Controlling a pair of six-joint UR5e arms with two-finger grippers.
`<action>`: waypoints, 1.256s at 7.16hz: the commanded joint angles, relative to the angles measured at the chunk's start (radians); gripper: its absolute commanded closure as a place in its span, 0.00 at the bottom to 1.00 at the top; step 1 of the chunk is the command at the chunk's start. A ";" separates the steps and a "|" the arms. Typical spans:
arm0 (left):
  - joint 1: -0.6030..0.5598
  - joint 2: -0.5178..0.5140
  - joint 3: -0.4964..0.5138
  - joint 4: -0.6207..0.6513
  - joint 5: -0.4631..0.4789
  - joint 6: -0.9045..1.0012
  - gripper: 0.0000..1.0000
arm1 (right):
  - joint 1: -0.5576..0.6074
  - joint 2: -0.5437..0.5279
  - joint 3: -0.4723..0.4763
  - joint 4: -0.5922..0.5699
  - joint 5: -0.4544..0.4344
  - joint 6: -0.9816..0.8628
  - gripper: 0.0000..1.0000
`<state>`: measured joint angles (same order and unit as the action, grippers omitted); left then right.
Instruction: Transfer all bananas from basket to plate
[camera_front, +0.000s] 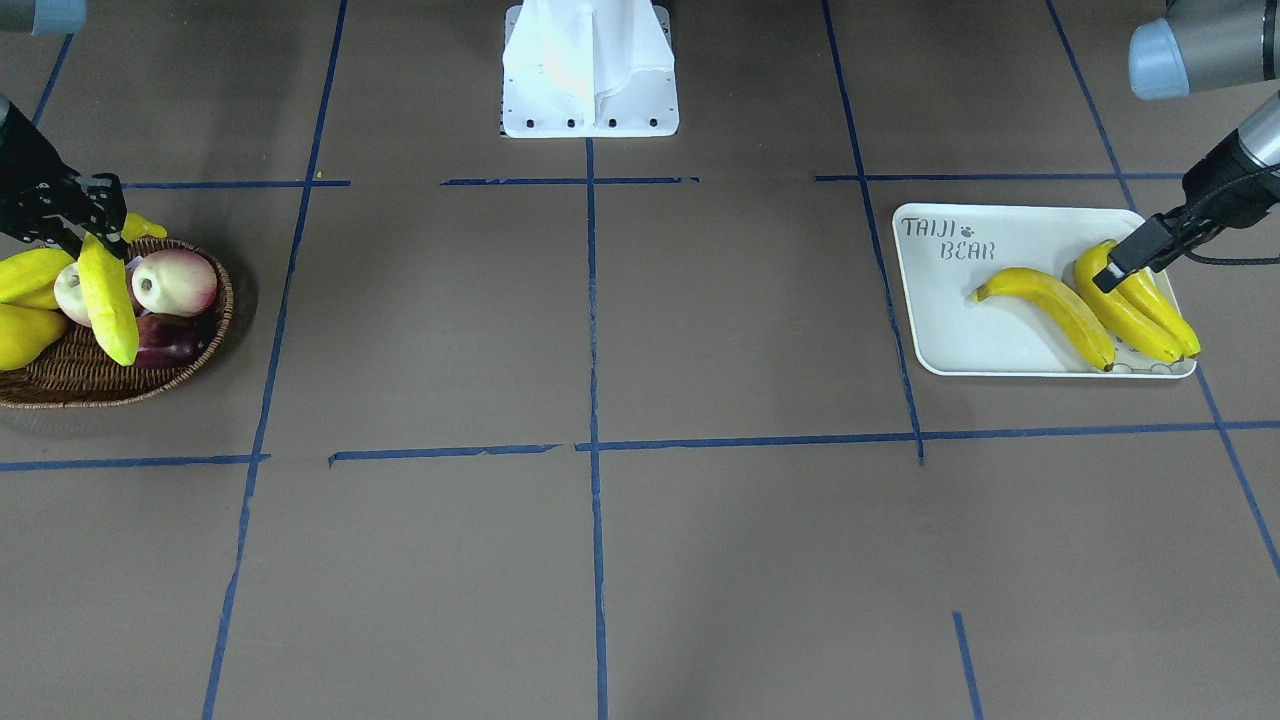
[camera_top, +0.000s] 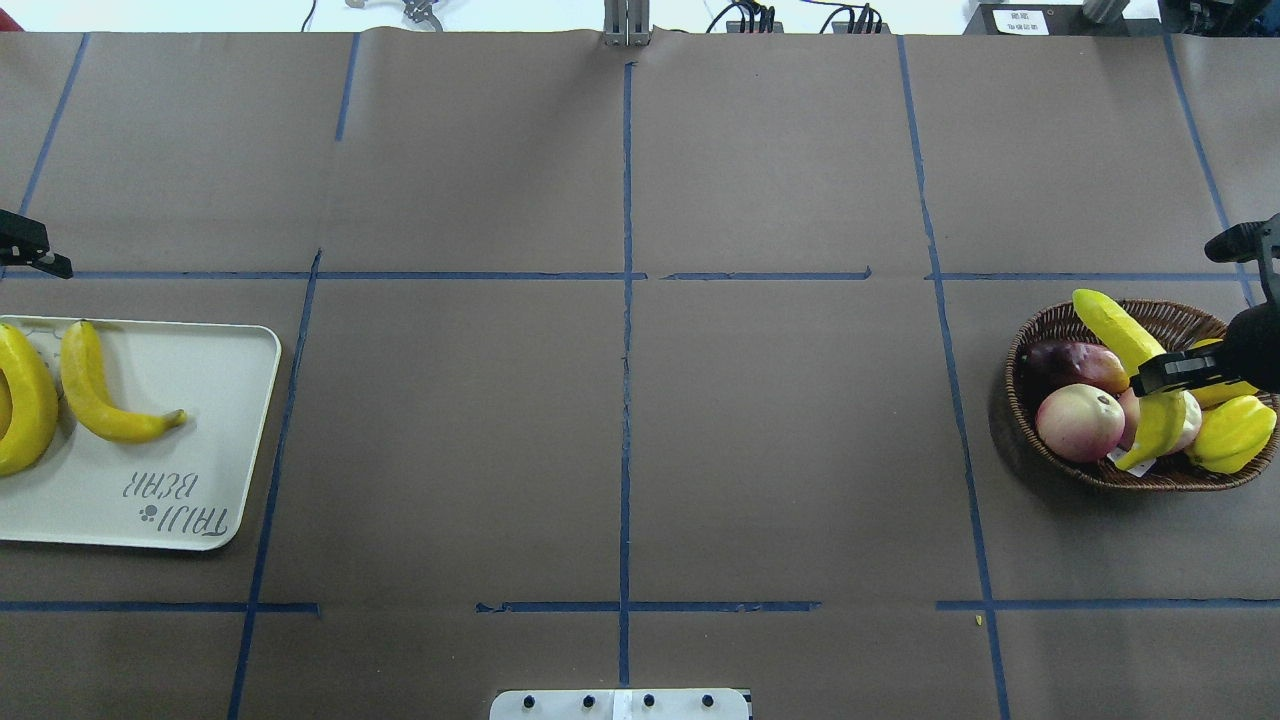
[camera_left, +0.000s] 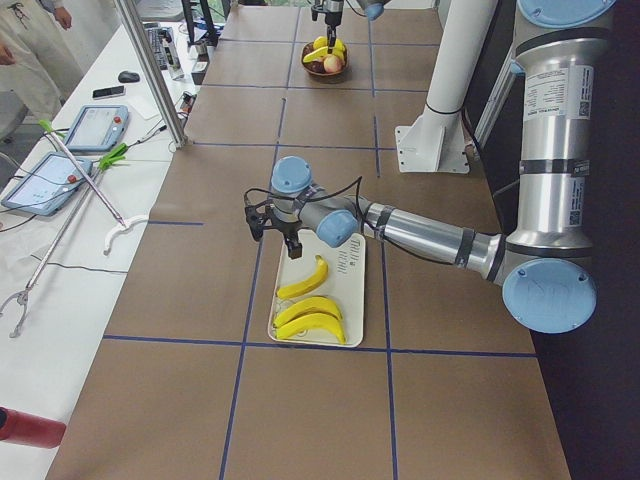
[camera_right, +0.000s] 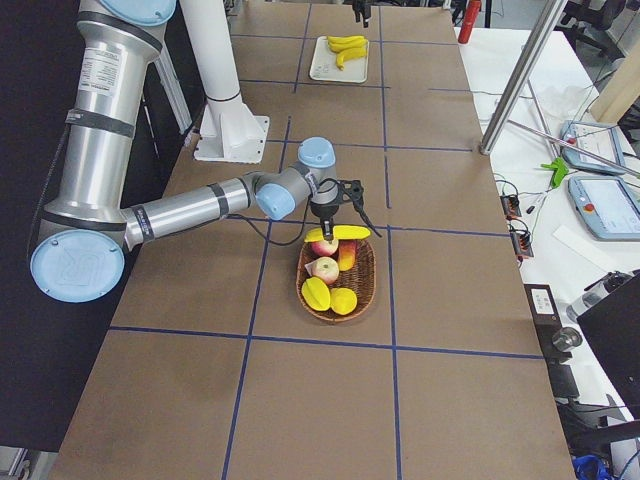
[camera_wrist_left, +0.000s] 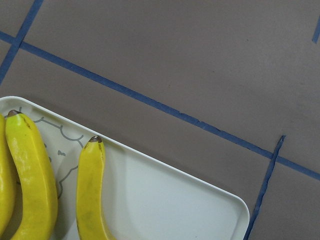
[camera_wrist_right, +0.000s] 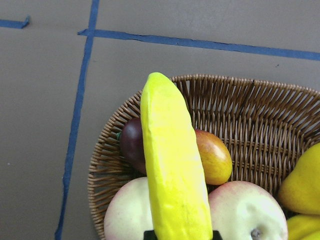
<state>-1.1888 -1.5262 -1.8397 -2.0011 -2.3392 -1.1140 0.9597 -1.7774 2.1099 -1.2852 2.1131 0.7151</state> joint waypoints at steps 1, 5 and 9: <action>0.009 -0.006 -0.007 -0.042 -0.006 0.000 0.00 | -0.011 0.143 0.067 -0.155 -0.002 -0.029 0.98; 0.113 -0.159 -0.004 -0.274 -0.009 -0.279 0.00 | -0.171 0.379 -0.066 0.065 -0.016 0.283 0.99; 0.286 -0.434 0.022 -0.274 0.003 -0.676 0.00 | -0.373 0.609 -0.109 0.115 -0.203 0.285 0.98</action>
<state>-0.9435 -1.8832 -1.8268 -2.2759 -2.3391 -1.7091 0.6483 -1.2469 2.0227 -1.1688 1.9786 0.9919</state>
